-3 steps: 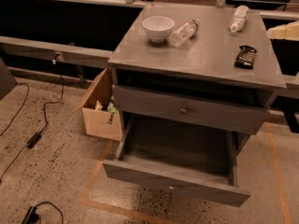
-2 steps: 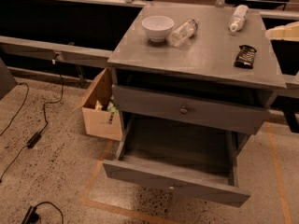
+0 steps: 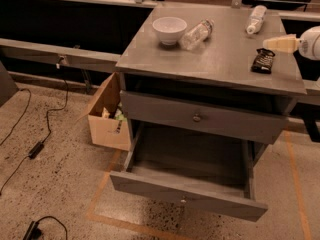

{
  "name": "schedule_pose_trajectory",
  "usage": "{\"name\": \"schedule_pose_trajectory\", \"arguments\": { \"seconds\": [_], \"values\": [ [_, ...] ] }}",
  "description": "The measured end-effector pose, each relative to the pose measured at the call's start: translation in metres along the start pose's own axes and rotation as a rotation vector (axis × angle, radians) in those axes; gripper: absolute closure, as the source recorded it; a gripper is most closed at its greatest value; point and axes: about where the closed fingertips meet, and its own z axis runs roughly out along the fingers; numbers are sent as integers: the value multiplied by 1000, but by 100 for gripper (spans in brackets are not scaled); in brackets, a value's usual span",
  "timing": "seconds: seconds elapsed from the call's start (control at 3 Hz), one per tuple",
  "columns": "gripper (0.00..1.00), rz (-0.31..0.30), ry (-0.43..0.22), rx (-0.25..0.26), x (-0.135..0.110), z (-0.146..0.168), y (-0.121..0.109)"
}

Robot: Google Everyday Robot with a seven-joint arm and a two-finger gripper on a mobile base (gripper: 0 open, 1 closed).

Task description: Place blue plastic bottle into middle drawer

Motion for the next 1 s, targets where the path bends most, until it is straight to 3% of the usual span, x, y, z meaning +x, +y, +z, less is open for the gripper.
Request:
{"name": "schedule_pose_trajectory", "arguments": {
  "seconds": [0.33, 1.0],
  "values": [
    [0, 34, -3, 71, -2, 38, 10],
    [0, 125, -96, 126, -21, 112, 36]
  ]
}}
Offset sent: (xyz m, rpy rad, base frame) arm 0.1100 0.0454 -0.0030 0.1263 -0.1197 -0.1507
